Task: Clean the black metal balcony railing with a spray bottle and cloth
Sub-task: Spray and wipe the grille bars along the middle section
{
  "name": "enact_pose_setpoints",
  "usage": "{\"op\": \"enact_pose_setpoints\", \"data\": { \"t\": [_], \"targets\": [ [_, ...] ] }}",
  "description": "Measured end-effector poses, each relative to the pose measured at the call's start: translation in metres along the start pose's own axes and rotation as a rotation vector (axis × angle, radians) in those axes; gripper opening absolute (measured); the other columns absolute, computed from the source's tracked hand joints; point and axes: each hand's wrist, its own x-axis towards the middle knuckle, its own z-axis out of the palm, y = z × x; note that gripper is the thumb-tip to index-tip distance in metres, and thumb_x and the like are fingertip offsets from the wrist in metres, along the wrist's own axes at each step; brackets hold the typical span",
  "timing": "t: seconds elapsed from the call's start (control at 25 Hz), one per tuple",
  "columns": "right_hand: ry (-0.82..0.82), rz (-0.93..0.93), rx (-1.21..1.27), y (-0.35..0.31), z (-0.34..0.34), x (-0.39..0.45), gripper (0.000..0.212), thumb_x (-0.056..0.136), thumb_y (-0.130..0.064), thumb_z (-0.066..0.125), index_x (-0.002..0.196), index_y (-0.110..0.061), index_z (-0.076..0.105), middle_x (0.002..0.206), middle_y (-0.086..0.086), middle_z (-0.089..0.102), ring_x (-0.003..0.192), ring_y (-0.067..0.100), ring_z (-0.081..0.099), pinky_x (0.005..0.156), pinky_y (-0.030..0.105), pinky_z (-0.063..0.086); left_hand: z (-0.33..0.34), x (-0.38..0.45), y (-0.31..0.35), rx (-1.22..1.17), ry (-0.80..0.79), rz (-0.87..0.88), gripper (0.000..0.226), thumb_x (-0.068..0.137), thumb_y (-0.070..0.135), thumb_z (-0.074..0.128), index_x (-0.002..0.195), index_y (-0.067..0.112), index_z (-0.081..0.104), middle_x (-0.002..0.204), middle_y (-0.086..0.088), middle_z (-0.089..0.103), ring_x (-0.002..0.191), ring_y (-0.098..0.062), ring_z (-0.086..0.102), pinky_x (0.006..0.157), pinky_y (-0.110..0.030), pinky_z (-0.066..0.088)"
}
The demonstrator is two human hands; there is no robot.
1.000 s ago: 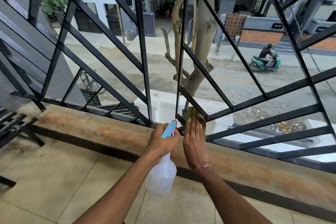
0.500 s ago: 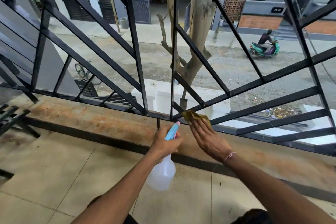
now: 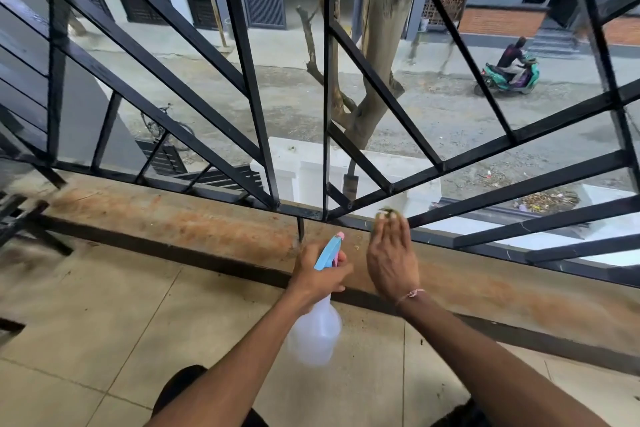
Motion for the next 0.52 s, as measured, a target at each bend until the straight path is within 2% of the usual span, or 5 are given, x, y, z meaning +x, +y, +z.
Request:
{"op": "enact_pose_setpoints", "data": {
  "t": [0.2, 0.32, 0.36, 0.44, 0.52],
  "targets": [
    [-0.082, -0.059, 0.352, -0.071, 0.005, 0.027, 0.067, 0.101, -0.018, 0.043, 0.151, 0.014, 0.012, 0.158, 0.034, 0.02, 0.153, 0.042, 0.005, 0.125, 0.049, -0.003, -0.02, -0.004, -0.002, -0.028, 0.072, -0.034, 0.015, 0.088, 0.007, 0.073, 0.092, 0.015, 0.062, 0.085, -0.006, 0.06, 0.081, -0.016, 0.065, 0.068, -0.031, 0.062],
    [0.048, -0.144, 0.329, -0.068, 0.02, 0.024, 0.074, 0.098, -0.027, 0.054, 0.154, 0.007, 0.02, 0.16, 0.031, 0.021, 0.152, 0.041, 0.003, 0.125, 0.048, -0.003, -0.033, -0.005, -0.003, -0.037, 0.115, -0.042, 0.012, 0.089, 0.007, 0.073, 0.094, 0.013, 0.064, 0.089, -0.007, 0.06, 0.082, -0.016, 0.064, 0.069, -0.031, 0.06],
    [0.104, -0.194, 0.245, -0.06, 0.021, 0.021, 0.074, 0.098, -0.025, 0.054, 0.155, 0.004, 0.019, 0.161, 0.029, 0.018, 0.151, 0.041, 0.0, 0.124, 0.049, -0.005, -0.034, -0.006, -0.003, -0.033, 0.105, -0.036, 0.012, 0.09, 0.007, 0.073, 0.093, 0.014, 0.063, 0.09, -0.007, 0.06, 0.083, -0.016, 0.063, 0.071, -0.032, 0.061],
    [0.09, -0.281, 0.122, -0.045, 0.016, 0.016, 0.066, 0.104, -0.018, 0.037, 0.158, 0.0, 0.003, 0.163, 0.026, 0.001, 0.152, 0.039, -0.007, 0.124, 0.048, -0.01, -0.034, -0.01, -0.001, -0.016, 0.084, -0.024, 0.017, 0.091, 0.006, 0.072, 0.089, 0.019, 0.06, 0.089, -0.006, 0.059, 0.084, -0.017, 0.063, 0.074, -0.033, 0.061],
    [0.034, -0.268, 0.047, -0.031, 0.003, 0.015, 0.061, 0.105, -0.017, 0.024, 0.158, 0.002, 0.0, 0.164, 0.027, 0.005, 0.153, 0.041, 0.001, 0.125, 0.052, -0.004, -0.03, -0.012, 0.0, -0.013, 0.074, -0.016, 0.019, 0.091, 0.006, 0.071, 0.088, 0.021, 0.059, 0.089, -0.005, 0.058, 0.084, -0.016, 0.062, 0.073, -0.033, 0.061]
  ]
}}
